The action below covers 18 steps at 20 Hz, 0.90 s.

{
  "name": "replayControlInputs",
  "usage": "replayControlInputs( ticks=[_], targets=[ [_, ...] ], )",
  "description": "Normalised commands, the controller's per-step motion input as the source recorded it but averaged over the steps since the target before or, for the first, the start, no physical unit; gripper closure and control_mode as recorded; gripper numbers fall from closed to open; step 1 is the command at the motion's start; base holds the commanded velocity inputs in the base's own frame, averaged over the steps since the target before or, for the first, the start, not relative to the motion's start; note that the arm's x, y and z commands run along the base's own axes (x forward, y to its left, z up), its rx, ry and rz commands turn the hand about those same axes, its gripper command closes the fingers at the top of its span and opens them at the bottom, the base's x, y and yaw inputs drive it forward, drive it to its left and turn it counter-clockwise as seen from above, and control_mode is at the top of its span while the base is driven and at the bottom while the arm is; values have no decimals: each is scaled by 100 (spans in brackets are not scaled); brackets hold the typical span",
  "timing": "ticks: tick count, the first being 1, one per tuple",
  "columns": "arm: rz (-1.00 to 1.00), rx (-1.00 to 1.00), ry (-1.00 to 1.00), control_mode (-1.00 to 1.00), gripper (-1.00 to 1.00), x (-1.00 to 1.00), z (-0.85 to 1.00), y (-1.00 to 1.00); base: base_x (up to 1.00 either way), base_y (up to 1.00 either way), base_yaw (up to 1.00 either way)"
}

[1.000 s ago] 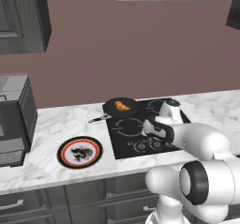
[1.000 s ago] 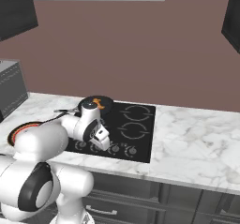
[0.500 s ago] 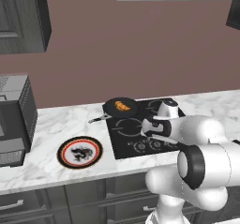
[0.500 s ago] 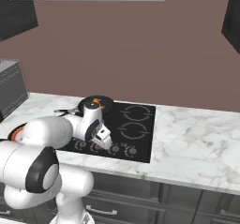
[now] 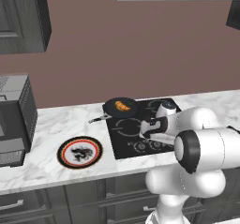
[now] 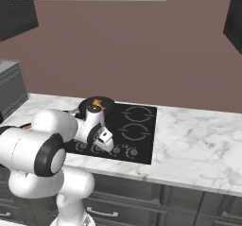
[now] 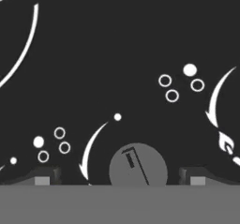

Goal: Pick the croissant and place it on the pan. Then turn on the stove to warm the croissant.

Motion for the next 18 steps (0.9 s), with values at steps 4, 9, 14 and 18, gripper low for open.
replayControlInputs(
  ticks=[4,9,14,18],
  targets=[
    [2,0,0,-100,-100,18,-23,0,0,0,0],
    [1,-2,0,-100,-100,9,-25,-1,0,0,0],
    [0,-11,0,-100,100,0,-56,0,0,0,0],
    [0,-13,0,-100,100,-9,-72,0,0,0,0]
  ],
)
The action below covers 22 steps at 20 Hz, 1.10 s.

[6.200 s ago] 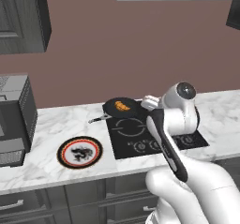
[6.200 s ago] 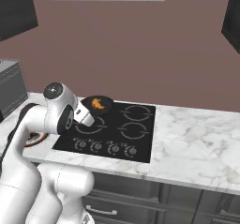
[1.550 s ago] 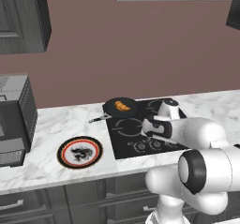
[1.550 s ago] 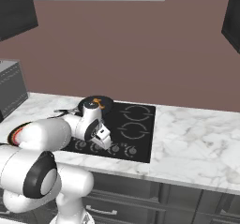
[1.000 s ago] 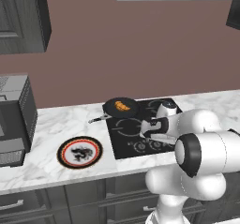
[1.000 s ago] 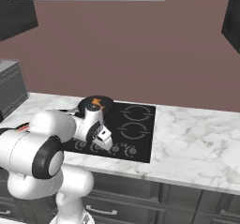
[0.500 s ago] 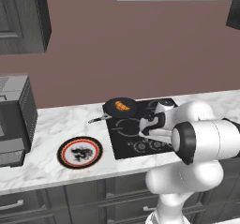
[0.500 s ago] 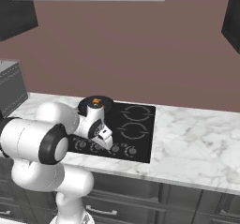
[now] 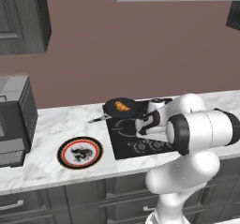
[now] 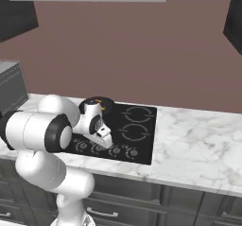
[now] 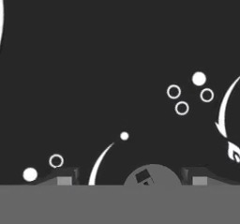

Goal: Pick the croissant and place it on the pan. Then turn on the stove to warm the croissant.

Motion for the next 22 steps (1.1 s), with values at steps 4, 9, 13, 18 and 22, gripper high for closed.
replayControlInputs(
  ticks=[4,9,13,18,22],
  targets=[
    [0,-5,-2,-100,100,-32,-83,-9,0,0,0],
    [0,1,-10,-100,100,-58,-99,-36,0,0,0],
    [0,12,-8,-100,100,-53,-100,-51,0,0,0],
    [0,16,-5,-100,100,-46,-100,-34,0,0,0],
    [1,1,0,-100,100,-37,-100,5,0,0,0]
  ],
)
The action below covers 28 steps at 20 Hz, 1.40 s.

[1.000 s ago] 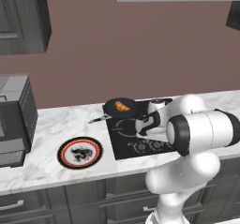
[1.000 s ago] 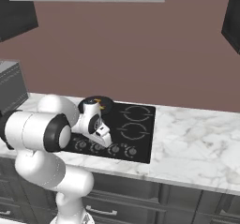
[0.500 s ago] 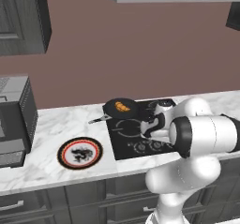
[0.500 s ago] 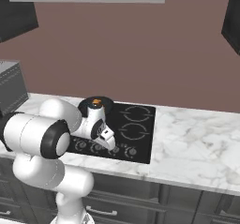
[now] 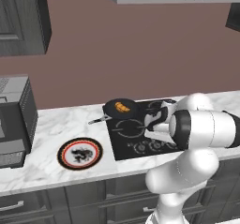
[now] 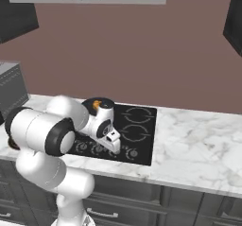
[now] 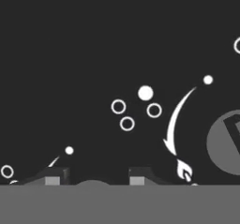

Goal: Pick the croissant and place it on the pan. Then turn on the stove to warm the croissant.

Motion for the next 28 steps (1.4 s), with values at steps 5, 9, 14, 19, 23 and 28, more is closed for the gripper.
replayControlInputs(
  ticks=[5,9,14,19,23,28],
  targets=[
    [18,-17,-4,-100,100,-49,-100,66,0,0,0],
    [34,-3,-10,-100,100,-90,-100,53,0,0,0],
    [46,2,-4,-100,100,-100,-100,17,0,0,0],
    [63,8,1,-100,100,-100,-100,18,0,0,0],
    [51,25,8,-100,100,-100,-100,14,0,0,0],
    [43,25,10,-100,100,-100,-100,31,0,0,0]
  ],
)
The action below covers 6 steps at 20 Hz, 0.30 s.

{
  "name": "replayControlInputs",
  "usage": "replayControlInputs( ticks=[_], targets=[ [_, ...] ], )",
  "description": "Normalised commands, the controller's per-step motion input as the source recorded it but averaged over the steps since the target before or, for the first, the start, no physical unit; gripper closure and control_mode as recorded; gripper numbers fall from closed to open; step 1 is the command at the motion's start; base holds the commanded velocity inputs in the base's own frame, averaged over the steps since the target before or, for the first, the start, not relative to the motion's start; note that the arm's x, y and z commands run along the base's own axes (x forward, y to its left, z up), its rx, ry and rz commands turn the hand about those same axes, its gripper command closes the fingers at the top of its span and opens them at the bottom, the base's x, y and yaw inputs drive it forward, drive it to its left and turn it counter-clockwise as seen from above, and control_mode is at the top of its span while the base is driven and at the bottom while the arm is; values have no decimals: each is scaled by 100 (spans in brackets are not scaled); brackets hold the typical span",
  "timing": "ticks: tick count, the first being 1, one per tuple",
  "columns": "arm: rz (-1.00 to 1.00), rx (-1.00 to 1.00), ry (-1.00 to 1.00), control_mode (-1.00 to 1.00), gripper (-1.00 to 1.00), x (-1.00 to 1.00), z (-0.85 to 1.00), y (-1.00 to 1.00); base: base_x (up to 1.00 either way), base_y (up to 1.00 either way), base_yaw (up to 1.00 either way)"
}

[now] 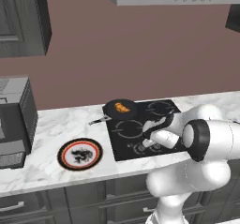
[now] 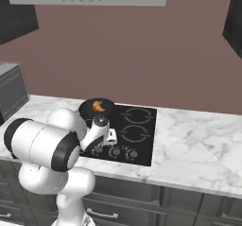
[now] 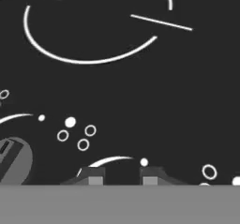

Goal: Pick the croissant and place it on the pan. Then turn on the stove to warm the croissant.

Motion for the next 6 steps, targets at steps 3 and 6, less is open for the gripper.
replayControlInputs(
  ticks=[3,6],
  targets=[
    [60,4,10,-100,100,-97,-100,38,0,0,0],
    [67,0,13,-100,100,-87,-92,40,0,0,0]
  ],
)
